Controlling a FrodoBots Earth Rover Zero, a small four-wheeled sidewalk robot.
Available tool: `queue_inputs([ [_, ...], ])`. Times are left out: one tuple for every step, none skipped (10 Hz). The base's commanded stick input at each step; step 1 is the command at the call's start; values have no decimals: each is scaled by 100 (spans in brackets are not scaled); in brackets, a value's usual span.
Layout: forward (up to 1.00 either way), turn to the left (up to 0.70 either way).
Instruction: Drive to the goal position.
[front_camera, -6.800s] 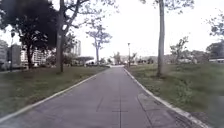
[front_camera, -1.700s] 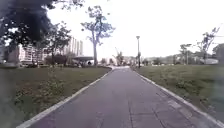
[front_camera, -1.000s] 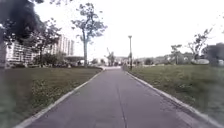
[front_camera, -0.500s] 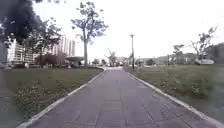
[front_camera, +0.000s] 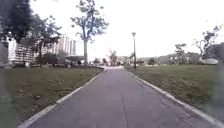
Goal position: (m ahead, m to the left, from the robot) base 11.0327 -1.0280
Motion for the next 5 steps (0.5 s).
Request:
queue_inputs([
  [100, -12],
  [100, -28],
  [100, -40],
  [100, -34],
  [100, -17],
])
